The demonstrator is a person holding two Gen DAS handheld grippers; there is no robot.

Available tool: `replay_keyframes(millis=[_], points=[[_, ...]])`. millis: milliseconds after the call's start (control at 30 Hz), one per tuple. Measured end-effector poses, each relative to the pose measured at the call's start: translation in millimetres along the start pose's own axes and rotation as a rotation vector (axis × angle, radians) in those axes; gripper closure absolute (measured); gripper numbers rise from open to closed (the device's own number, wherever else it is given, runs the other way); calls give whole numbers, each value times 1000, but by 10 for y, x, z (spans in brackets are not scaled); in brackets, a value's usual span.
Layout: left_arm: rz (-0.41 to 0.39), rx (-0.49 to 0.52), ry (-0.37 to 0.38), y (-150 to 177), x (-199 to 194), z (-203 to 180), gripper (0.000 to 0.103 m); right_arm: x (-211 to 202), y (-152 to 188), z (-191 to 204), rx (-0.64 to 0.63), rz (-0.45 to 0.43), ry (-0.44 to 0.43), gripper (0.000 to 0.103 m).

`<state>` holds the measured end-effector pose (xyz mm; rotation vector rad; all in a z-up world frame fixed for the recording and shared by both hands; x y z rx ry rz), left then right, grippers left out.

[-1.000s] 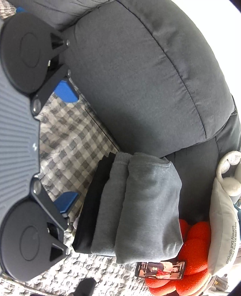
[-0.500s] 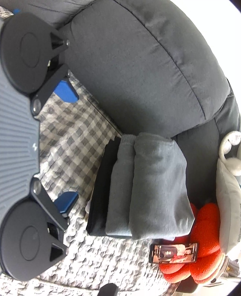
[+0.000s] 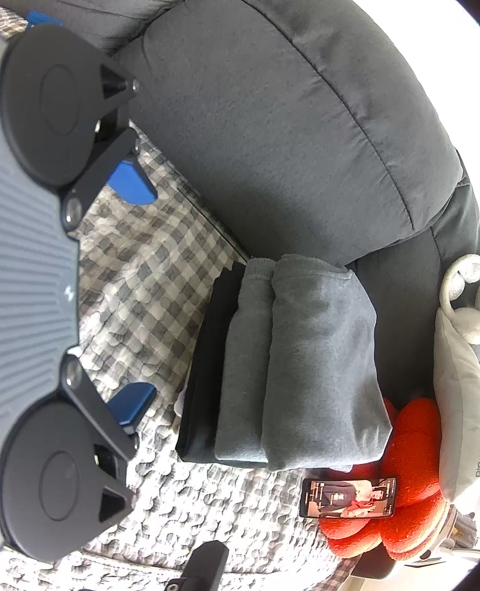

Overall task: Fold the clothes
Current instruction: 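Withdraw both grippers from the stacked clothes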

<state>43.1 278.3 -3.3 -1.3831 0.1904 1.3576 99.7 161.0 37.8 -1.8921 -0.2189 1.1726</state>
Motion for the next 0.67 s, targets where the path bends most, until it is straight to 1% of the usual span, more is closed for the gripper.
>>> replay_keyframes(millis=[667], points=[[9,0,6,-4,32,0,0,51,-6,43,-19,11,-16,0]])
Point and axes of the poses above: each gripper's, at about its wrist camera, not at the fingertips, and x roughly the way its jaws point, z to its left, y to its underside, the point moved 4 cm from there along x, roughly the way its jaws point, and after that the axes turned 6 degrees about z, right-handed, at the moved point
